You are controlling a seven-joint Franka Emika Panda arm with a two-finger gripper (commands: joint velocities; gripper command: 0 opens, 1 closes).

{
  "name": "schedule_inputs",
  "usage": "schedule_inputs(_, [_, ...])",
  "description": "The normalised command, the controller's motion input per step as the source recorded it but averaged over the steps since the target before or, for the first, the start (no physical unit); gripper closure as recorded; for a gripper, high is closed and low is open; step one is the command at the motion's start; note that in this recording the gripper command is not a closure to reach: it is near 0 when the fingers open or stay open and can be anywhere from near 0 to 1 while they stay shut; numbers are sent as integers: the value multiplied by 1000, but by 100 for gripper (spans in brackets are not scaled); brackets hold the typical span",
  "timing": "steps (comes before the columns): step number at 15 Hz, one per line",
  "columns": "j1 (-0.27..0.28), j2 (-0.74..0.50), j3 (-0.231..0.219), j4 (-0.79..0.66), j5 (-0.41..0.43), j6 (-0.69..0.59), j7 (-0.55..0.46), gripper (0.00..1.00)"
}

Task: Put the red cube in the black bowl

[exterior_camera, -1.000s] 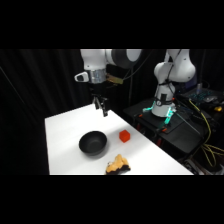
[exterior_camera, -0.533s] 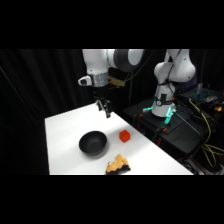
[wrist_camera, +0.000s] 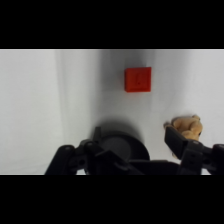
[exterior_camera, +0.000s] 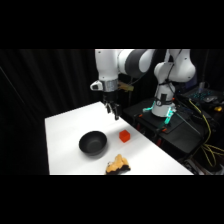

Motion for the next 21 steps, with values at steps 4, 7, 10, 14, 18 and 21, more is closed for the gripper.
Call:
schedule_inputs(4, [48, -130, 44, -348, 163, 457, -30, 0])
schedule_inputs(7, [39, 48, 33, -190, 202, 411, -128, 0])
schedule_inputs(10, [24, 131, 37, -128, 180, 376, -172, 0])
schedule_inputs(14, [-1, 188, 49, -90, 156, 333, -180, 0])
schedule_inputs(18, [-21, 201, 57, -31, 88, 290, -131, 0])
schedule_inputs(21, [-45, 176, 56, 11, 52, 232, -116, 0])
